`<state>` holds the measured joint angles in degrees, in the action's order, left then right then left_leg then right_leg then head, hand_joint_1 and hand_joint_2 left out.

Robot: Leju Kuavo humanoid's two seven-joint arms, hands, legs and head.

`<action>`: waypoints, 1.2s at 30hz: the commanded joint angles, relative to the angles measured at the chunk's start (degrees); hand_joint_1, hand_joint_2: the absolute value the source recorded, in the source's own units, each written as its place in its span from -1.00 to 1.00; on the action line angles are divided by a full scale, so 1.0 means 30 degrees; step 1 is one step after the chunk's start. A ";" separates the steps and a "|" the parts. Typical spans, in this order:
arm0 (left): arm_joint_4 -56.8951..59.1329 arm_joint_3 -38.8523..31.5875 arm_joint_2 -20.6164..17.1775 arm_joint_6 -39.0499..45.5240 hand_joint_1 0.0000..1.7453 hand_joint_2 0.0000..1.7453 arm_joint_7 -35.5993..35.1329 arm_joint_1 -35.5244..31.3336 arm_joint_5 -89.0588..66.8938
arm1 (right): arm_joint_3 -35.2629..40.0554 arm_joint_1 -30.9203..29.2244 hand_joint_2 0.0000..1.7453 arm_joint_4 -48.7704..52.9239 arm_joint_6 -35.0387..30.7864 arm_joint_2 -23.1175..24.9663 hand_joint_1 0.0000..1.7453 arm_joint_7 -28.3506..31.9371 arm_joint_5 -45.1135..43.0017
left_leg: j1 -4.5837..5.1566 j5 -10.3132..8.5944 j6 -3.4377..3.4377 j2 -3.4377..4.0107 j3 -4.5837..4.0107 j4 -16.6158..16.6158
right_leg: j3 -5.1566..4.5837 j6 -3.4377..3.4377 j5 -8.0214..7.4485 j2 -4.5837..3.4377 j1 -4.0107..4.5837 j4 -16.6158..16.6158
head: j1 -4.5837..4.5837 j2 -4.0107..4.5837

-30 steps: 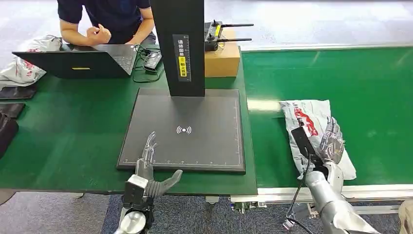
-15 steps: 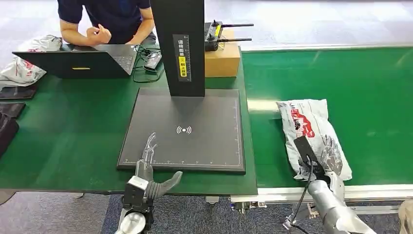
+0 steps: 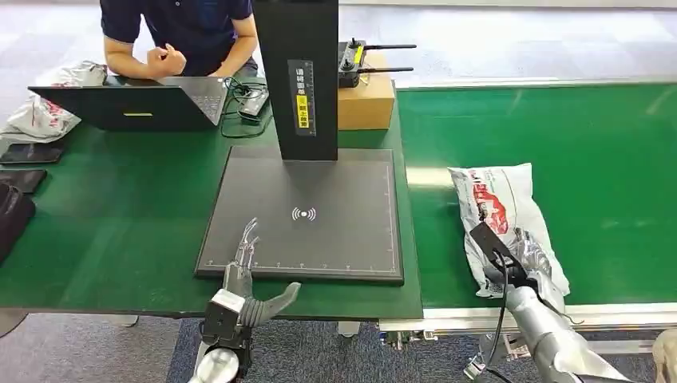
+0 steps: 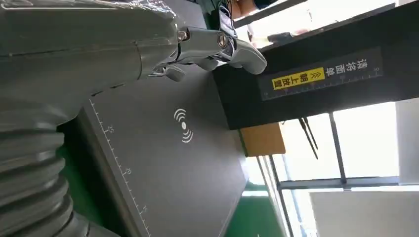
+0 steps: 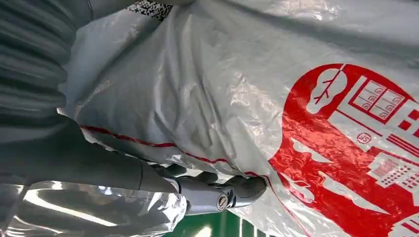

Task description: Moved the parcel from conveyor to table for the left to box.

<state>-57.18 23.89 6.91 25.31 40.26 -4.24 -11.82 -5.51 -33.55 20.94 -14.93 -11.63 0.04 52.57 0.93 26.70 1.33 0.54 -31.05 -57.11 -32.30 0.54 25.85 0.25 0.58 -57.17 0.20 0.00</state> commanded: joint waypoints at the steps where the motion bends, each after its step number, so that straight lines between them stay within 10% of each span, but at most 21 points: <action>1: 0.0085 -0.0285 -0.0383 0.0086 -1.00 1.00 -0.0087 -0.0052 -0.0111 | 0.0834 0.1180 1.00 -0.1150 -0.0369 0.0394 -0.52 0.0091 0.0307 | -0.0033 -0.0046 -0.0061 -0.0074 -0.0007 0.0053 | 0.0024 -0.0036 -0.0038 0.0049 0.0020 0.0082 | 0.0000 0.0000; 2: 0.0009 -0.0269 -0.0410 0.0128 -1.00 1.00 -0.0087 0.0009 -0.0111 | 0.0851 0.1038 1.00 -0.1165 -0.0729 0.0499 0.14 0.0082 0.0440 | -0.0027 -0.0018 -0.0038 -0.0048 0.0020 0.0024 | 0.0047 -0.0025 -0.0017 0.0032 0.0019 0.0053 | 0.0007 0.0000; 6: -0.0087 -0.0244 -0.0462 0.0232 -1.00 1.00 -0.0087 0.0096 -0.0048 | 0.0837 0.0552 1.00 -0.1021 -0.1701 0.0677 0.62 0.0234 0.0719 | -0.0018 -0.0020 -0.0033 -0.0014 0.0007 0.0016 | 0.0028 -0.0048 -0.0039 -0.0003 0.0008 0.0045 | 0.0007 0.0000; 22: -0.0050 -0.0199 -0.0439 0.0499 -1.00 1.00 -0.0087 0.0013 -0.0008 | 0.0547 0.0310 1.00 0.0470 -0.5880 0.1411 0.64 0.2593 0.1331 | -0.0011 -0.0018 -0.0038 0.0014 -0.0059 0.0017 | -0.0056 -0.0050 -0.0045 -0.0040 -0.0002 0.0034 | 0.0007 0.0000; 36: -0.0280 -0.0154 -0.0437 0.0805 -1.00 1.00 -0.0087 0.0009 0.0155 | 0.1105 0.2348 1.00 0.8898 -0.8357 0.2872 0.52 0.4695 0.4629 | 0.0003 -0.0015 -0.0038 0.0019 -0.0215 0.0012 | -0.0226 -0.0047 -0.0031 -0.0046 -0.0015 -0.0004 | 0.0000 0.0000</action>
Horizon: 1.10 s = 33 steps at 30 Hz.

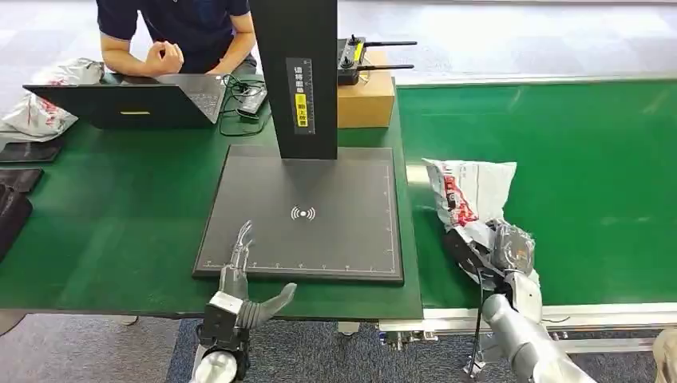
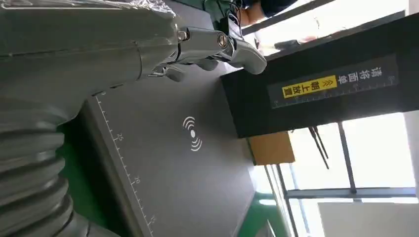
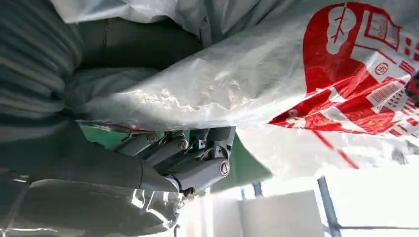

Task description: Moved the parcel from conveyor to table for the left to box.

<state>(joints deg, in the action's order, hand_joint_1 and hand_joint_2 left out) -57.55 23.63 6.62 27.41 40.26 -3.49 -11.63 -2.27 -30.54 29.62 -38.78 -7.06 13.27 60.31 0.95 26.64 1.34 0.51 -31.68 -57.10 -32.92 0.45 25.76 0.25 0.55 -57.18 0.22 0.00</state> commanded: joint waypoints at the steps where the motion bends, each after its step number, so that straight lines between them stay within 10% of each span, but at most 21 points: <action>1: -0.0150 -0.0052 -0.0335 0.0124 -1.00 1.00 -0.0087 -0.0254 0.0083 | -0.0062 0.1448 1.00 0.6318 -0.0408 0.1448 0.52 0.0366 0.2205 | 0.0000 0.0004 -0.0061 0.0031 -0.0004 0.0019 | -0.0027 -0.0024 -0.0003 -0.0055 -0.0011 0.0002 | -0.0007 0.0000; 13: -0.0196 0.0196 -0.0261 0.0255 -1.00 1.00 -0.0087 -0.0383 0.0178 | -0.1891 0.3519 1.00 1.4006 -0.0408 0.4139 0.56 0.3007 0.5841 | 0.0003 0.0000 -0.0050 -0.0009 -0.0066 0.0004 | -0.0080 -0.0019 0.0009 -0.0013 -0.0012 -0.0016 | -0.0007 0.0000; 26: -0.0040 0.0374 -0.0298 -0.0039 -1.00 1.00 -0.0087 -0.0605 0.0142 | 0.3906 0.3058 1.00 1.2205 -0.0408 0.4368 0.70 0.2110 0.5229 | -0.0013 0.0004 -0.0052 0.0058 -0.0057 0.0014 | -0.0081 -0.0012 -0.0009 -0.0080 0.0004 0.0002 | -0.0007 0.0000; 33: 0.0198 0.0724 -0.0456 0.0036 -1.00 1.00 -0.0087 -0.1006 0.0295 | 0.7818 -0.0335 1.00 0.7863 -0.0408 0.4189 0.82 0.1092 0.5132 | -0.0009 -0.0005 -0.0056 0.0087 -0.0076 0.0008 | -0.0104 -0.0019 -0.0022 -0.0111 0.0002 -0.0015 | 0.0000 0.0000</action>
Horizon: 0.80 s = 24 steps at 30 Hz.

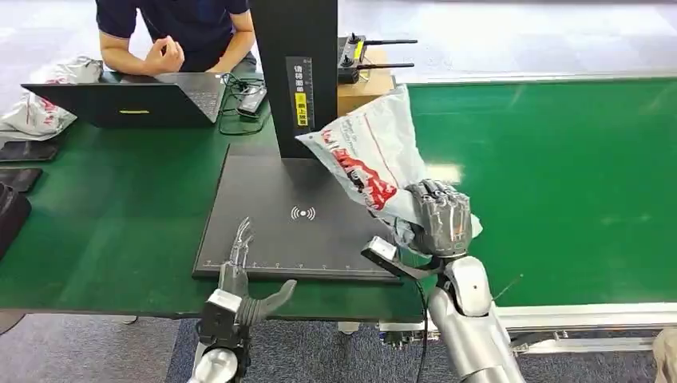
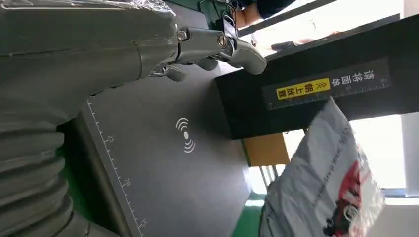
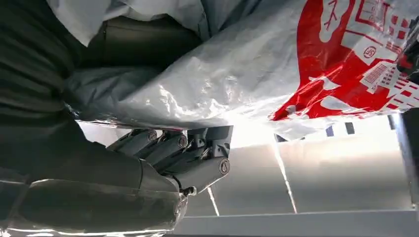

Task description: Moved the parcel from conveyor to table for the left to box.

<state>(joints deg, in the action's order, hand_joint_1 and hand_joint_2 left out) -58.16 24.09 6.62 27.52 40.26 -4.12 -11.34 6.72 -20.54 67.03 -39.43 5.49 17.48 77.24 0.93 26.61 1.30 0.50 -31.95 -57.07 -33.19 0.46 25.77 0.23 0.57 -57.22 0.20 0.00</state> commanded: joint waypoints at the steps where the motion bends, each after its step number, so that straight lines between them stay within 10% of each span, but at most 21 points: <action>1: 0.0386 0.0574 -0.0497 0.0057 -1.00 1.00 -0.0087 -0.0805 0.0246 | 0.5287 -0.4097 1.00 -0.5212 -0.0190 0.0053 0.82 0.0000 -0.0834 | -0.0005 0.0003 -0.0057 0.0118 0.0030 0.0006 | -0.0013 -0.0028 -0.0032 -0.0137 -0.0006 -0.0002 | 0.0007 0.0000; 14: 0.0585 0.0783 -0.0295 0.0094 -1.00 1.00 -0.0087 -0.0844 0.0068 | 0.7926 -0.6144 1.00 -0.9325 -0.0190 0.1128 0.80 -0.0224 -0.0627 | -0.0008 -0.0017 -0.0069 0.0042 0.0043 0.0021 | 0.0017 -0.0025 -0.0014 -0.0061 -0.0004 0.0003 | 0.0007 0.0000; 17: 0.0525 0.0741 -0.0306 0.0163 -1.00 1.00 -0.0087 -0.0803 0.0045 | 0.8336 -0.6347 1.00 -1.0295 -0.0190 0.1316 0.46 -0.0466 -0.0717 | -0.0010 -0.0018 -0.0067 0.0044 0.0042 0.0019 | 0.0020 -0.0024 -0.0016 -0.0063 -0.0003 0.0006 | 0.0007 0.0000; 18: 0.0499 0.0606 -0.0298 0.0299 -1.00 1.00 -0.0087 -0.0737 0.0034 | 0.8499 -0.6492 1.00 -1.1146 -0.0190 0.1456 -1.00 -0.0656 -0.0859 | -0.0007 -0.0021 -0.0074 0.0040 0.0046 0.0023 | 0.0020 -0.0028 -0.0016 -0.0062 -0.0007 0.0003 | 0.0007 0.0000; 24: 0.0384 0.0529 -0.0366 0.0339 -1.00 1.00 -0.0087 -0.0612 0.0027 | 0.8700 -0.6500 1.00 -1.1398 -0.0190 0.1511 -1.00 -0.1032 -0.0625 | -0.0001 -0.0024 -0.0049 0.0004 0.0019 0.0013 | 0.0003 -0.0015 -0.0007 -0.0016 -0.0008 -0.0006 | 0.0007 0.0000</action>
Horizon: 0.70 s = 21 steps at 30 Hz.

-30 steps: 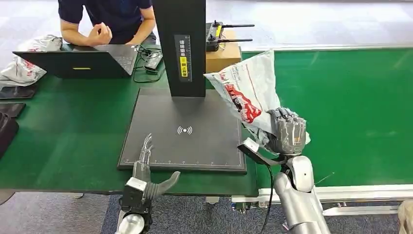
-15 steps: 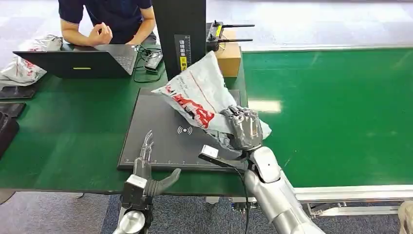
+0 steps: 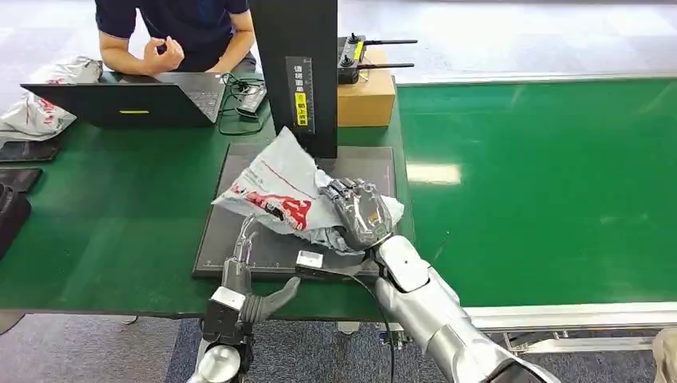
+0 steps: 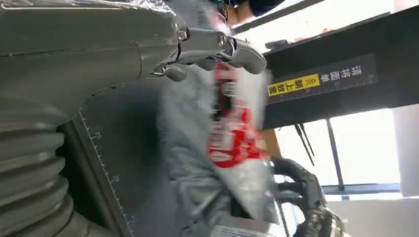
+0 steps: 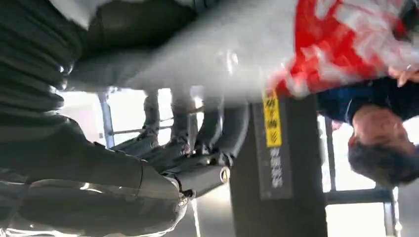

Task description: Moved the parcel from conveyor to table for the left to box.

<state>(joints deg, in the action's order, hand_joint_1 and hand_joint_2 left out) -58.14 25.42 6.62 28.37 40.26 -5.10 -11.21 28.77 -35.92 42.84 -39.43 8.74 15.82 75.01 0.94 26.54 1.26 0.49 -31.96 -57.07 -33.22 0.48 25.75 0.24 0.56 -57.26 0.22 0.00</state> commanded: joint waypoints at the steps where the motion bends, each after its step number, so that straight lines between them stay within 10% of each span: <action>1: 0.0376 0.0084 -0.0366 0.0054 -1.00 1.00 -0.0087 -0.0287 -0.0017 | 0.1351 -0.1372 1.00 -0.3332 -0.0190 0.0425 -1.00 -0.0480 0.0119 | -0.0008 -0.0005 -0.0058 0.0007 0.0044 0.0031 | 0.0037 -0.0031 -0.0007 -0.0027 -0.0004 0.0024 | 0.0000 0.0000; 14: 0.0265 -0.0136 -0.0389 0.0235 -1.00 1.00 -0.0087 -0.0161 -0.0078 | 0.1137 -0.1144 1.00 -0.2558 -0.0190 0.0313 -1.00 -0.0037 -0.1437 | -0.0010 -0.0007 -0.0050 -0.0003 0.0025 0.0021 | 0.0021 -0.0027 -0.0006 -0.0016 0.0000 0.0018 | 0.0000 0.0000; 17: 0.0228 -0.0303 -0.0373 0.0320 -1.00 1.00 -0.0087 -0.0058 -0.0157 | -0.0936 -0.0158 1.00 -0.1221 -0.0190 0.0354 -1.00 0.3374 -0.6369 | -0.0010 -0.0005 -0.0041 -0.0021 0.0020 0.0016 | 0.0022 -0.0023 0.0000 0.0005 0.0001 0.0016 | 0.0000 0.0000; 21: -0.0207 -0.0362 -0.0582 0.0402 -1.00 1.00 -0.0087 0.0286 0.0063 | -0.2942 0.1114 1.00 0.1628 0.9505 -0.0357 -1.00 0.6568 -1.8659 | -0.0015 -0.0007 -0.0057 -0.0055 0.0043 0.0034 | 0.0053 -0.0033 0.0008 0.0033 0.0003 0.0035 | 0.0000 0.0000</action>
<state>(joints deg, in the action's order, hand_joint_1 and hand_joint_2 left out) -58.16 25.24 6.58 29.51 40.26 -4.72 -11.61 29.34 -36.58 38.49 -37.56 9.94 25.42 54.65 0.94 26.54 1.25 0.49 -31.94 -57.07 -33.22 0.48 25.75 0.24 0.56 -57.26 0.22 0.00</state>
